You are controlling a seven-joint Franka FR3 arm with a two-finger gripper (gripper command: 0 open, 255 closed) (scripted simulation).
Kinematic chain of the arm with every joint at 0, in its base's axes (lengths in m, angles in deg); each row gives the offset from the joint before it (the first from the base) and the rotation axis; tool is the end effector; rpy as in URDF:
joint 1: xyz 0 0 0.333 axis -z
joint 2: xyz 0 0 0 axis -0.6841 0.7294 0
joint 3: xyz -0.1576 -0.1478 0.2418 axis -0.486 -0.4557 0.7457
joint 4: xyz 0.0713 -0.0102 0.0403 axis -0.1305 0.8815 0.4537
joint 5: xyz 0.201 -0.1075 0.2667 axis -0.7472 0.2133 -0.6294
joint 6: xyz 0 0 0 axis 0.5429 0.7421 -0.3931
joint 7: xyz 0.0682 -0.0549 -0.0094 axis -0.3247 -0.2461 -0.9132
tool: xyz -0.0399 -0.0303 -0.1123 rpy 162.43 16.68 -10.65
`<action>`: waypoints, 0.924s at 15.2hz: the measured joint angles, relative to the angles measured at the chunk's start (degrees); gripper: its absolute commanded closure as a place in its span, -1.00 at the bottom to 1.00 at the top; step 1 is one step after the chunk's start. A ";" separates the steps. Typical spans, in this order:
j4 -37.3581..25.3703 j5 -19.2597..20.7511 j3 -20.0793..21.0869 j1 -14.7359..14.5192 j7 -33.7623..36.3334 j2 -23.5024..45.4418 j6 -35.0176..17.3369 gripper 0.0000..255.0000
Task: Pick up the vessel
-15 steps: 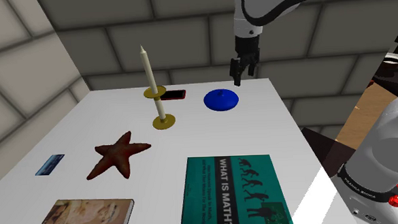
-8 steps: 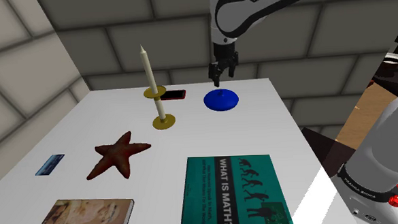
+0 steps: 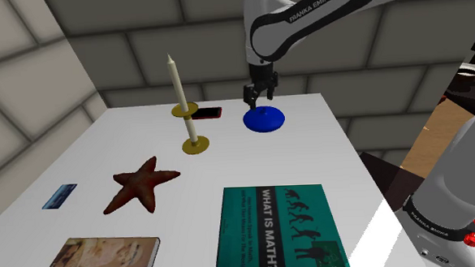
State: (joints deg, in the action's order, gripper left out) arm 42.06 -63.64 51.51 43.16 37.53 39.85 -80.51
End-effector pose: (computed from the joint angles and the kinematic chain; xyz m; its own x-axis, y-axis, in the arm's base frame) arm 0.4983 0.0731 0.4508 0.9985 0.0320 0.0433 0.0304 -0.9988 0.0372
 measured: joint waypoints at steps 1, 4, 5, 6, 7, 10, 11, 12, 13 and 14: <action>0.18 0.06 -0.01 0.01 0.02 0.33 -0.51 -1.00; 0.92 0.08 -0.04 0.04 0.01 0.28 -1.22 1.00; 0.96 0.08 -0.04 0.04 0.01 0.24 -1.27 1.00; 0.99 0.07 -0.04 0.04 0.00 0.22 -1.31 1.00; 0.99 0.07 -0.04 0.04 0.00 0.22 -1.32 1.00; 0.99 0.07 -0.03 0.03 0.01 0.22 -1.32 1.00; 0.99 0.07 -0.03 0.03 0.01 0.22 -1.31 1.00; 0.91 0.08 -0.04 0.04 -0.01 0.28 -1.30 1.00; 0.69 0.05 -0.06 0.06 -0.08 0.17 -0.92 1.00; 0.49 -0.02 -0.06 0.06 -0.13 -0.13 -0.40 1.00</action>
State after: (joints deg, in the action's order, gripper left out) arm 42.55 -63.66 51.44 43.23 37.41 39.72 -80.92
